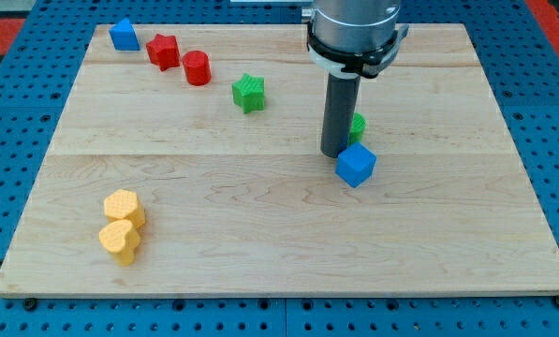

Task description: Keep yellow heart at bottom right corner of the board

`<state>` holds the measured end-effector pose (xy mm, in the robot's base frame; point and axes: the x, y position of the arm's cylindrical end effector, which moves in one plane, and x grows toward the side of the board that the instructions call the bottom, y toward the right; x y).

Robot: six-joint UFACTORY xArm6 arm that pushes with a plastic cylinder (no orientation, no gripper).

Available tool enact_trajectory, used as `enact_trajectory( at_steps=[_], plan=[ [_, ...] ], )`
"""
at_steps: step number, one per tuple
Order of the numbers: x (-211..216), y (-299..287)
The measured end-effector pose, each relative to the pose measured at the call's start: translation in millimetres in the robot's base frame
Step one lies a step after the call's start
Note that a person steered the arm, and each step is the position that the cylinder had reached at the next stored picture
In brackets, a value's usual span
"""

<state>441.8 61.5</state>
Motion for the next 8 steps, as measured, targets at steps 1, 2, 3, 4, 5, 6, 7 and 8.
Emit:
enact_trajectory(
  at_steps=[1,2,3,4,5,6,7,8],
  plan=[
    [8.3,0.0],
    [22.3,4.1],
    [27.3,3.3],
    [12.6,-77.7],
    [-15.0,-170.3],
    [-16.0,-252.7],
    [10.8,-293.3],
    [46.1,-305.6]
  ],
)
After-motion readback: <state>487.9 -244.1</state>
